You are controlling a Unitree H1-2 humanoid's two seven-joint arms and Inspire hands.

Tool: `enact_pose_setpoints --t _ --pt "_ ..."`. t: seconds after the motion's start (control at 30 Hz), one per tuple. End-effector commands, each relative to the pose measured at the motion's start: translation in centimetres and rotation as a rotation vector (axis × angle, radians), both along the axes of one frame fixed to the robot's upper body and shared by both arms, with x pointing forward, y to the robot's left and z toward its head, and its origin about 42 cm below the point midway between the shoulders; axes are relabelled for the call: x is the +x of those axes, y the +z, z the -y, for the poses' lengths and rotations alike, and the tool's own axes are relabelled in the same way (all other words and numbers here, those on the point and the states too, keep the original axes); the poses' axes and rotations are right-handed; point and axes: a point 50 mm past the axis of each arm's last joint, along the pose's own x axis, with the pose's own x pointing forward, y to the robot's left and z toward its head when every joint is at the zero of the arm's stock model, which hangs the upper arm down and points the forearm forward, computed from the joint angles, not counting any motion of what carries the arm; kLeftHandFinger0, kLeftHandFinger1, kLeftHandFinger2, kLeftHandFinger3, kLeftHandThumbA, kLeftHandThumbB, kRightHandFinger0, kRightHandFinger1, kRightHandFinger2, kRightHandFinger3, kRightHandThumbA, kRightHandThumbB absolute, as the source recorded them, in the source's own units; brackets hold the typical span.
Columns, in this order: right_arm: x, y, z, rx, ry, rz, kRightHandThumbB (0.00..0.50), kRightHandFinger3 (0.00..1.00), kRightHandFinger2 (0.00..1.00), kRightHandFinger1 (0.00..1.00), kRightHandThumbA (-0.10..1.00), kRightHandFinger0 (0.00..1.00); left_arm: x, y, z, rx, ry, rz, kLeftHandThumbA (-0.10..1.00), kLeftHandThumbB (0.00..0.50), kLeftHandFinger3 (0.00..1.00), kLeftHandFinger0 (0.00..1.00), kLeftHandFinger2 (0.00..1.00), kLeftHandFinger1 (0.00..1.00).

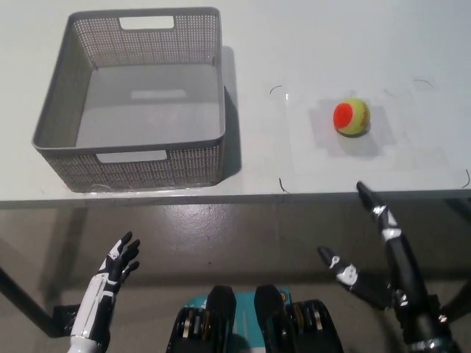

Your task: Use the right hand to pick up a tennis ball and put it into a container on the left side

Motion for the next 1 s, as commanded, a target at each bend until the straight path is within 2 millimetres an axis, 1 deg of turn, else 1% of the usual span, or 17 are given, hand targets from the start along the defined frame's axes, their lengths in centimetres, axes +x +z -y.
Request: enact_pose_setpoints --t 0.0,0.03,0.1,0.13,0.17,0.2,0.23,0.37,0.4,0.47,0.53,0.57,0.6,0.8,0.83,0.93,0.97 --pt "3.0 7.1 1.4 -0.293 -0.114 0.132 0.478 1.0 1.0 1.0 0.75 1.0 0.6 1.6 0.0 0.02 -0.025 0.08 1.0 0.041 1.0 1.0 1.0 1.0" --pt "3.5 7.7 1.6 -0.305 -0.119 0.13 0.48 1.0 1.0 1.0 0.74 1.0 0.6 1.6 0.0 0.022 -0.025 0.081 1.0 0.041 1.0 1.0 1.0 1.0" --pt "5.3 10.2 1.9 -0.348 -0.141 0.108 0.489 1.0 1.0 1.0 0.7 1.0 0.6 1.6 0.1 0.022 -0.029 0.081 1.0 0.036 1.0 1.0 1.0 1.0" --pt "6.5 11.3 2.1 -0.381 -0.156 0.118 0.5 1.0 1.0 1.0 0.7 1.0 0.7 1.6 0.1 0.022 -0.03 0.084 1.0 0.037 1.0 1.0 1.0 1.0" --pt "7.0 11.8 2.2 -0.399 -0.164 0.11 0.5 1.0 1.0 1.0 0.71 1.0 0.7 1.6 0.1 0.022 -0.031 0.086 1.0 0.037 1.0 1.0 1.0 1.0" --pt "8.4 13.1 2.3 -0.447 -0.186 0.097 0.5 1.0 1.0 1.0 0.73 1.0 0.8 1.7 0.1 0.021 -0.032 0.086 1.0 0.037 1.0 1.0 1.0 1.0" --pt "8.8 13.4 2.3 -0.46 -0.193 0.094 0.5 1.0 1.0 1.0 0.74 1.0 0.8 1.7 0.1 0.021 -0.032 0.086 1.0 0.039 1.0 1.0 1.0 1.0" --pt "12.6 17.1 2.4 -0.544 -0.219 0.021 0.493 1.0 1.0 1.0 0.77 1.0 0.9 1.9 0.1 0.013 -0.029 0.092 1.0 0.045 1.0 1.0 1.0 1.0" --pt "13.0 17.5 2.3 -0.549 -0.221 0.01 0.484 1.0 1.0 1.0 0.76 1.0 0.9 1.9 0.1 0.015 -0.029 0.093 1.0 0.047 1.0 1.0 1.0 1.0" --pt "14.7 19.1 2.0 -0.562 -0.22 -0.02 0.476 1.0 1.0 1.0 0.74 1.0 0.9 1.9 0.1 0.014 -0.03 0.092 1.0 0.049 1.0 1.0 1.0 1.0" --pt "15.9 20.0 1.8 -0.585 -0.225 -0.036 0.485 1.0 1.0 1.0 0.76 1.0 0.9 1.9 0.2 0.006 -0.034 0.091 1.0 0.052 1.0 1.0 1.0 1.0" --pt "16.9 20.5 1.6 -0.612 -0.228 -0.049 0.499 1.0 1.0 1.0 0.81 1.0 1.0 1.8 0.2 0.005 -0.036 0.091 1.0 0.059 1.0 1.0 1.0 1.0" --pt "18.0 21.0 1.4 -0.626 -0.226 -0.073 0.5 1.0 1.0 1.0 0.86 1.0 1.0 1.8 0.3 0.007 -0.037 0.091 1.0 0.059 1.0 1.0 1.0 1.0" --pt "21.8 22.3 0.4 -0.694 -0.24 -0.162 0.495 1.0 1.0 1.0 0.88 1.0 1.1 2.0 0.2 0.009 -0.035 0.094 1.0 0.059 1.0 1.0 1.0 1.0" --pt "22.1 22.4 0.3 -0.697 -0.24 -0.171 0.497 1.0 1.0 1.0 0.88 1.0 1.1 2.0 0.2 0.011 -0.035 0.094 1.0 0.059 1.0 1.0 1.0 1.0" --pt "23.5 22.4 0.0 -0.724 -0.244 -0.202 0.5 1.0 1.0 1.0 0.94 1.0 1.1 2.0 0.2 0.016 -0.033 0.094 1.0 0.064 1.0 1.0 1.0 1.0" --pt "24.4 22.4 -0.1 -0.723 -0.241 -0.226 0.5 1.0 1.0 1.0 0.94 1.0 1.1 2.0 0.2 0.019 -0.033 0.094 1.0 0.064 1.0 1.0 1.0 1.0"
